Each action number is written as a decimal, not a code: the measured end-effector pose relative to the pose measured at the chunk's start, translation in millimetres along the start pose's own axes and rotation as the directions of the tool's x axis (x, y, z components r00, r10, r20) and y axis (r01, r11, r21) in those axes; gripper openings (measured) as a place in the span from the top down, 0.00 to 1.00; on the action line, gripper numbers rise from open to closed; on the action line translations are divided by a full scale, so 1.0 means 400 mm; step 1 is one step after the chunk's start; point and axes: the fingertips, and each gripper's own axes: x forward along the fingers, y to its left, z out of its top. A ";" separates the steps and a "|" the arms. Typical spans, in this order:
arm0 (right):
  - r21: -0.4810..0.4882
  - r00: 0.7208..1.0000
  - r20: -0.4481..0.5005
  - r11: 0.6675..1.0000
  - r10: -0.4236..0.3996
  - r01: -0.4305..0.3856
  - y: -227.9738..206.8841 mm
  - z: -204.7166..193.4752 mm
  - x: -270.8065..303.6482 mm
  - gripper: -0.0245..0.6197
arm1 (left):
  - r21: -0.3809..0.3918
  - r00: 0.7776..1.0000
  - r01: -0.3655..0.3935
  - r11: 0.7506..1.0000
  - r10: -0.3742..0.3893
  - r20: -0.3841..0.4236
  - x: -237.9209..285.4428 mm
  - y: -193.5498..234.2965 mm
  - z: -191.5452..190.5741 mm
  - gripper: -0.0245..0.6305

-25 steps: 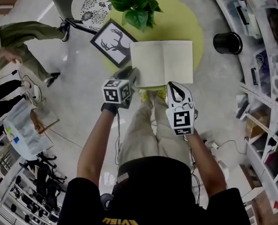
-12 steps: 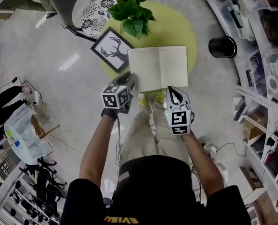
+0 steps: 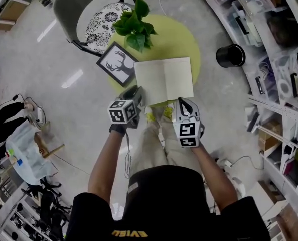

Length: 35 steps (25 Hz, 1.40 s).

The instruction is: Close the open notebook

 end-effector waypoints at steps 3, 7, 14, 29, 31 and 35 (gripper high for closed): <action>0.007 1.000 0.012 1.000 -0.007 0.007 -0.010 0.014 -0.024 0.96 | 0.005 1.000 -0.007 1.000 0.008 -0.005 -0.006 -0.011 0.003 0.80; 0.022 1.000 0.016 1.000 -0.023 0.023 -0.027 0.019 -0.039 0.96 | 0.011 1.000 -0.001 1.000 0.001 0.005 -0.012 -0.039 0.016 0.80; 0.116 0.999 0.007 0.993 -0.039 0.038 -0.023 0.036 -0.041 0.96 | 0.021 1.000 0.003 1.000 -0.003 0.006 -0.024 -0.076 0.028 0.80; 0.218 1.000 -0.019 0.976 -0.011 0.015 -0.036 0.050 -0.040 0.96 | -0.008 1.000 0.026 1.000 -0.026 0.013 -0.052 -0.175 -0.001 0.80; 0.212 1.000 -0.014 0.977 -0.011 0.014 -0.044 0.059 -0.043 0.96 | -0.008 1.000 0.029 1.000 -0.029 0.010 -0.054 -0.183 -0.010 0.80; 0.249 1.000 -0.008 0.968 -0.020 0.021 -0.065 0.079 -0.044 0.96 | 0.016 0.999 0.040 0.999 -0.040 -0.009 -0.062 -0.201 -0.014 0.80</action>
